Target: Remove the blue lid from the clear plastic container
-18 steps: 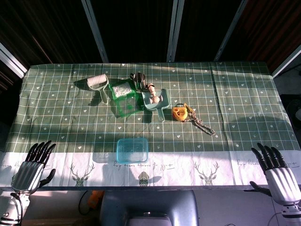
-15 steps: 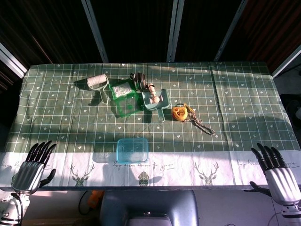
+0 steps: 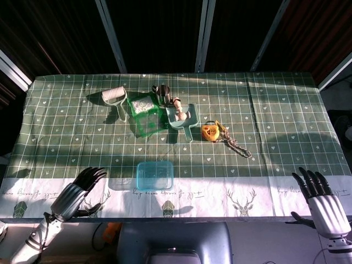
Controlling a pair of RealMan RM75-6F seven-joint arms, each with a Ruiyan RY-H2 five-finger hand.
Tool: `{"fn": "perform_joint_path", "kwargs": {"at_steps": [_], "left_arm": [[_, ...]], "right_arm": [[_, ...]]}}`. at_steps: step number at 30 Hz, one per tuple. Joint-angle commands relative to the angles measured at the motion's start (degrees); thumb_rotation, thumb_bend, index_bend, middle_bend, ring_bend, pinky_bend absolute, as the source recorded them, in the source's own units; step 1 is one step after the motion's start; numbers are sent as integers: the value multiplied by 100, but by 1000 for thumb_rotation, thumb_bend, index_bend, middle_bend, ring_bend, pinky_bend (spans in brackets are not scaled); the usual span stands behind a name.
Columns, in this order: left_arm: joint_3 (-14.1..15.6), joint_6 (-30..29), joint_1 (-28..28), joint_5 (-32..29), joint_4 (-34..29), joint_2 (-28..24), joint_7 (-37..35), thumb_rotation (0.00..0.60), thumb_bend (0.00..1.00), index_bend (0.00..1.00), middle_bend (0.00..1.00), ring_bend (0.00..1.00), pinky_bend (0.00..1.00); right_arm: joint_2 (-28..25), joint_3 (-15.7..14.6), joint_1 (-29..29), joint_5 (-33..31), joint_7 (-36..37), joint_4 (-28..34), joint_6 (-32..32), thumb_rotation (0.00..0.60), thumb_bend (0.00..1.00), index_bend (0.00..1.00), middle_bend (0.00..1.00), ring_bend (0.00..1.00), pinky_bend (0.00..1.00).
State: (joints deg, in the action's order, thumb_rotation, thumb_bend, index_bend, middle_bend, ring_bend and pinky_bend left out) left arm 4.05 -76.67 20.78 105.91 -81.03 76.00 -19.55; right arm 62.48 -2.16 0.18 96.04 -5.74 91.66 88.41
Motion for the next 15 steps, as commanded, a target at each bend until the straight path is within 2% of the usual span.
{"fn": "perform_joint_path", "kwargs": {"at_steps": [1,5,15], "left_arm": [[-46,519,577,185,381,521,-481,600,258,0,0,0,0],[-154,1010,967,-1,615,882,-577,600,256,0,0,0,0],[-355,1432,1398,-440,1015,1545,-431,600,255,0,0,0,0]], "right_arm": [[-13,-19,-24,-6,11,23,-58,600,120,0,0,0,0],[-73,-45,-52,-19,95,53,-134,600,120,0,0,0,0],[-137,-38,-68,-82,185,92,-171,600,119,0,0,0,0]]}}
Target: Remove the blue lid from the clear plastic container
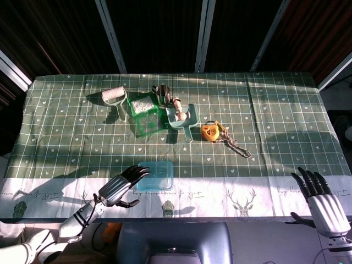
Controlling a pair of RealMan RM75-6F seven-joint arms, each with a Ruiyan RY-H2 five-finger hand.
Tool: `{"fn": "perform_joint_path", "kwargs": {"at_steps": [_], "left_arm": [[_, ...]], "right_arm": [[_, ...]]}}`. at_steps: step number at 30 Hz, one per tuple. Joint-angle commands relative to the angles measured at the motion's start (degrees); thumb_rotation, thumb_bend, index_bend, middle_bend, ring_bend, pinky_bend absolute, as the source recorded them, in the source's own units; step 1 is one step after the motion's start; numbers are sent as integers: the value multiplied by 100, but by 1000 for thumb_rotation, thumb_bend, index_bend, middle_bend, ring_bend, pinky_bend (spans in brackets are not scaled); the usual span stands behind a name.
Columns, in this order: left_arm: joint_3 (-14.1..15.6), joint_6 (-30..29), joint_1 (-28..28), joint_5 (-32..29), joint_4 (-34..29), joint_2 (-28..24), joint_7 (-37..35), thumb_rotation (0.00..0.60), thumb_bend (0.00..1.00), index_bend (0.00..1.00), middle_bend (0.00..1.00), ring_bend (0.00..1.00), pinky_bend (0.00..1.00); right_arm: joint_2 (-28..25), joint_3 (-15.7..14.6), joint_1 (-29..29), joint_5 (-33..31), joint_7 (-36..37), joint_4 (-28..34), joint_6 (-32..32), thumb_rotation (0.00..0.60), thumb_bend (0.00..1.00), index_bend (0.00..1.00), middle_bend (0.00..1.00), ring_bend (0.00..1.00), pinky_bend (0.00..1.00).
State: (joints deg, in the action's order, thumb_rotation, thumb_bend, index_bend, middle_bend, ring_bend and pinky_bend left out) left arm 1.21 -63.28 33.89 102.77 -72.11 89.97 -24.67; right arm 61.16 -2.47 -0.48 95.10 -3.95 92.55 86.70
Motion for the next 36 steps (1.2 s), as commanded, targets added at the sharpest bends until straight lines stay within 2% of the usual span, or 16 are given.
{"fn": "perform_joint_path", "kwargs": {"at_steps": [1,9,25,27,29,31,33,36], "left_arm": [[-86,133,113,-173,172,208,119,600,255,0,0,0,0],[-157,421,333,-499,471,557,372,600,253,0,0,0,0],[-197,794,665,-926,587,636,280,600,244,0,0,0,1],[-192,767,670,-952,619,681,269,600,243,0,1,3,45],[-192,711,660,-968,679,750,279,600,248,0,50,50,127],[-187,631,653,-965,759,854,257,600,255,0,180,161,232],[-158,597,663,-942,803,938,197,600,258,0,270,236,296],[-129,502,692,-879,916,1113,124,600,258,0,341,293,339]], "right_arm": [[-12,-13,-3,20,14,4,-2,600,119,0,0,0,0],[-67,-21,-9,20,122,12,1,600,120,0,0,0,0],[-69,-32,-19,9,100,22,-29,600,119,0,0,0,0],[-60,-33,-26,9,83,25,-43,600,120,0,0,0,0],[-43,-34,-43,30,60,26,-60,600,120,0,0,0,0],[9,-33,-88,90,10,4,-97,600,120,0,0,0,0],[85,-30,-169,202,-46,-45,-154,600,120,0,0,0,0],[295,-2,-382,430,-161,-191,-319,600,120,0,0,0,0]]}}
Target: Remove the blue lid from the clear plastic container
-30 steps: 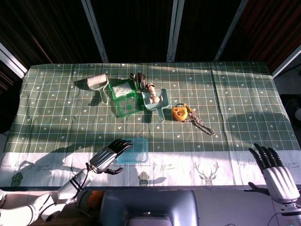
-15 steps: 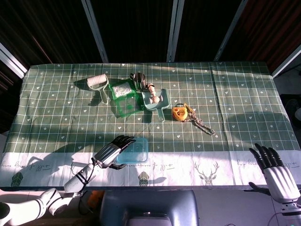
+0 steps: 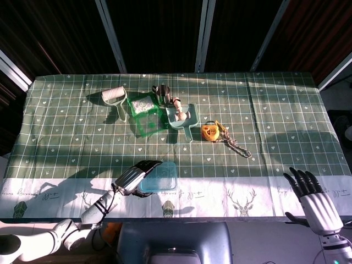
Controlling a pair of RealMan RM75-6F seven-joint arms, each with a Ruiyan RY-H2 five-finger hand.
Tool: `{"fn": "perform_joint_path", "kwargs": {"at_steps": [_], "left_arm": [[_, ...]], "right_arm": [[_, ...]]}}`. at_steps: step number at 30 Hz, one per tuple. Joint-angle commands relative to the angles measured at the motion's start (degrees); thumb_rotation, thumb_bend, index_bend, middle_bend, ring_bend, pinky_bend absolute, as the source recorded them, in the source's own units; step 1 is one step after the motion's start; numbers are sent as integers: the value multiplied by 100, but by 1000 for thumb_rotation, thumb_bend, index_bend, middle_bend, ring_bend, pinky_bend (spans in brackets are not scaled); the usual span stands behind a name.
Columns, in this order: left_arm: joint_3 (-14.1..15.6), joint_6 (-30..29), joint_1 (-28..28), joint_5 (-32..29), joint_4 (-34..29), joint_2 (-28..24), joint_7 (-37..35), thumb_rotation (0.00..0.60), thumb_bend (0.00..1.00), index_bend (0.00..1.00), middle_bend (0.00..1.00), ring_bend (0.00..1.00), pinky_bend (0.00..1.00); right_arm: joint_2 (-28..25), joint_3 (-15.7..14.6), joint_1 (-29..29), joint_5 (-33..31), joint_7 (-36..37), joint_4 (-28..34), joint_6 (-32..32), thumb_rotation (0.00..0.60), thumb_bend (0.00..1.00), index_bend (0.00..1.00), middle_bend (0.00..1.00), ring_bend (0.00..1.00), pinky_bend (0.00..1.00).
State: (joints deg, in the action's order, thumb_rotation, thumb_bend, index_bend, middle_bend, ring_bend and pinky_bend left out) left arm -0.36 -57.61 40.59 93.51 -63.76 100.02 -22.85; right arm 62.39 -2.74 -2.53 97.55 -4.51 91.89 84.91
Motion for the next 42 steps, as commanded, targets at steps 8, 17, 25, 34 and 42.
{"fn": "perform_joint_path", "kwargs": {"at_steps": [8,17,25,34,42], "left_arm": [[58,-312,108,171,381,605,-283,600,259,0,395,328,375],[152,-367,192,252,645,903,-208,600,260,0,404,331,384],[167,-374,204,226,729,948,-185,600,258,0,404,331,384],[211,-350,217,172,817,993,-182,600,258,0,407,333,387],[236,-384,224,163,825,991,-159,600,257,0,409,334,388]], "right_arm": [[887,320,-1238,360,-98,-491,-1293,600,135,113,0,0,0],[2128,371,-2160,735,541,-1441,-1778,600,280,389,1,0,0],[2685,226,-2394,985,970,-1943,-1631,600,383,561,55,0,0],[3444,199,-2648,1034,1117,-2488,-1365,600,436,606,87,0,0],[3640,135,-2758,864,956,-2533,-1456,600,436,606,87,0,0]]}}
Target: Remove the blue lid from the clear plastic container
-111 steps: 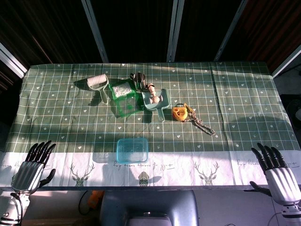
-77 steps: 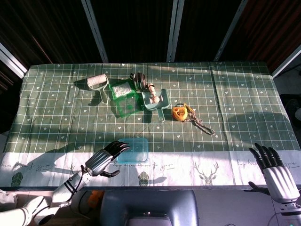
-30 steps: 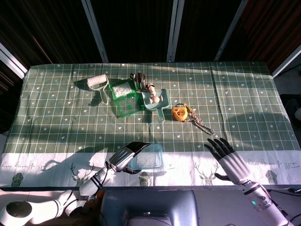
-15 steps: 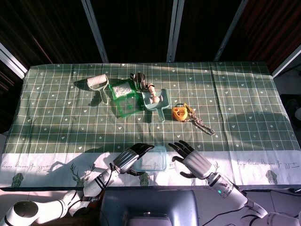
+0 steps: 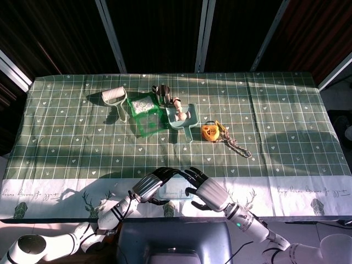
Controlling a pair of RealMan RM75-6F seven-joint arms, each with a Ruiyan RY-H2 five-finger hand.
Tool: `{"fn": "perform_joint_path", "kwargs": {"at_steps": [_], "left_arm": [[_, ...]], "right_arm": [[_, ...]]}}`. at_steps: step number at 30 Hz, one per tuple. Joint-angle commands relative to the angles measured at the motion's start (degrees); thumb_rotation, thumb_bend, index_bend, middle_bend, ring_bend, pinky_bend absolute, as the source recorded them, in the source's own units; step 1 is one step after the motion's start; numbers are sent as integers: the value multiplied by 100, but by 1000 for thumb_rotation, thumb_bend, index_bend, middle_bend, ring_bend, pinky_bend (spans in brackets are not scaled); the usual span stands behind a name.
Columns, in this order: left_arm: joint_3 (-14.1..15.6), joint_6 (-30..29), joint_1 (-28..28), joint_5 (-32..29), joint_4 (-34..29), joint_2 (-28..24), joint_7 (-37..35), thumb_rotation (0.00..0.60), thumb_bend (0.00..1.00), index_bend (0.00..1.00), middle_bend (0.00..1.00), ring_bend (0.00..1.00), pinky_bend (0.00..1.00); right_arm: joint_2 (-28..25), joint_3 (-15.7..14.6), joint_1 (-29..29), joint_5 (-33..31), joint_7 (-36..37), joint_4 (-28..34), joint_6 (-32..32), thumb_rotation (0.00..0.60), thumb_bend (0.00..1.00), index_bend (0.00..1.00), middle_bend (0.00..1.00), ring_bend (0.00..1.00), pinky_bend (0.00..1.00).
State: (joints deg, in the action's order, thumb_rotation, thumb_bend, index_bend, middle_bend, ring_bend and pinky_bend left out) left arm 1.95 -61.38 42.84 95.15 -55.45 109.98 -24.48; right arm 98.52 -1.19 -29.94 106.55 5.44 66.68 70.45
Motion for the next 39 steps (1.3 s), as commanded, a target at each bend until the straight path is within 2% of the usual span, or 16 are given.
{"fn": "perform_joint_path", "kwargs": {"at_steps": [1,39], "left_arm": [[9,-11,-2,-2,-11,-8,6,600,258,0,409,335,389],[163,-15,3,30,76,67,38,600,258,0,431,354,401]], "right_arm": [[35,-28,-22,-50,-55,-13,-9,600,436,606,87,0,0],[9,-129,-186,-493,-289,32,62,600,436,605,87,0,0]]}}
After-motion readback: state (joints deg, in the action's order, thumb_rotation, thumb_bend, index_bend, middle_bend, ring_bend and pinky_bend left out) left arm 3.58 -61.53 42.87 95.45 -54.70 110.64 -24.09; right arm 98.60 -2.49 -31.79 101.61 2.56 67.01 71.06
